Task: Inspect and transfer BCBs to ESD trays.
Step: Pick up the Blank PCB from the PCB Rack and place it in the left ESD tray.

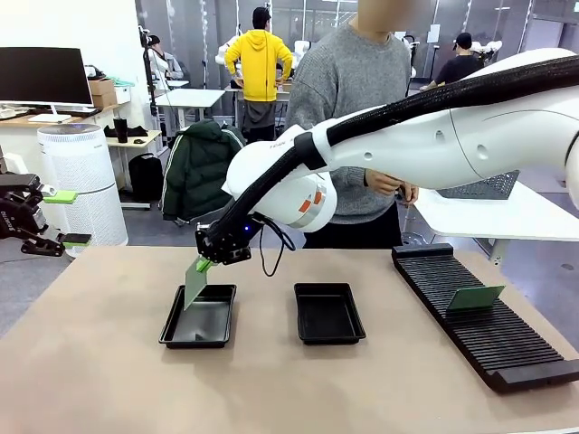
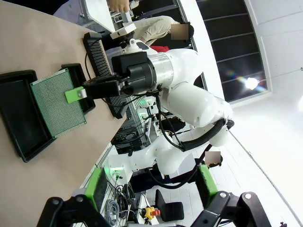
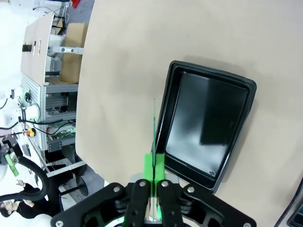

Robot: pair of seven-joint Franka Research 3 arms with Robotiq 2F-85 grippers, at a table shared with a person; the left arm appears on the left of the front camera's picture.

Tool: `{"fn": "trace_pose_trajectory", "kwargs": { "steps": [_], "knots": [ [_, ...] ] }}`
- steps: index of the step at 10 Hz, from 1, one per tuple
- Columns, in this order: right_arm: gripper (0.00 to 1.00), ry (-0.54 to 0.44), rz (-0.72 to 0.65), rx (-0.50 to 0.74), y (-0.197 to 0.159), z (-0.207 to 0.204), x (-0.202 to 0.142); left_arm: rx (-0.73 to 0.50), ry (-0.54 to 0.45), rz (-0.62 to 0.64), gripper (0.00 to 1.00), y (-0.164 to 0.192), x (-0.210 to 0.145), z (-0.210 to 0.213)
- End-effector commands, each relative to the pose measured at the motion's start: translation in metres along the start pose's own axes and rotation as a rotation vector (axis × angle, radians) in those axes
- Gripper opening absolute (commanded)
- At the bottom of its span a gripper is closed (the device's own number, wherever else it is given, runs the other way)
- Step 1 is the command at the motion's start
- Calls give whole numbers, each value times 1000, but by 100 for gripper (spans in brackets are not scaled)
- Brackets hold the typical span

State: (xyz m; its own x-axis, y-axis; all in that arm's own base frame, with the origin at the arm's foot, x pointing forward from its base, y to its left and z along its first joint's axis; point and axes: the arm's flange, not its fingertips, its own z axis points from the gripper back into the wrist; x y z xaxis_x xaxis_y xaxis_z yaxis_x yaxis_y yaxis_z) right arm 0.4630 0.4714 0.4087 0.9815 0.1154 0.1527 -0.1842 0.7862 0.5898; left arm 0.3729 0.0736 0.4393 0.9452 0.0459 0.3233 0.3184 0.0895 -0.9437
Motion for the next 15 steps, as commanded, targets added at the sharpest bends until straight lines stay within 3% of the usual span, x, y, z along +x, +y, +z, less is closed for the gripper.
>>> {"fn": "trace_pose_trajectory", "kwargs": {
  "steps": [1, 15],
  "knots": [
    [2, -41, -76, -5, 3, -15, 0, -2, 0, 1, 100, -1, 0, 0],
    [2, -85, -213, -37, -31, -80, 5, -2, 0, 1, 100, -1, 0, 0]
  ]
}}
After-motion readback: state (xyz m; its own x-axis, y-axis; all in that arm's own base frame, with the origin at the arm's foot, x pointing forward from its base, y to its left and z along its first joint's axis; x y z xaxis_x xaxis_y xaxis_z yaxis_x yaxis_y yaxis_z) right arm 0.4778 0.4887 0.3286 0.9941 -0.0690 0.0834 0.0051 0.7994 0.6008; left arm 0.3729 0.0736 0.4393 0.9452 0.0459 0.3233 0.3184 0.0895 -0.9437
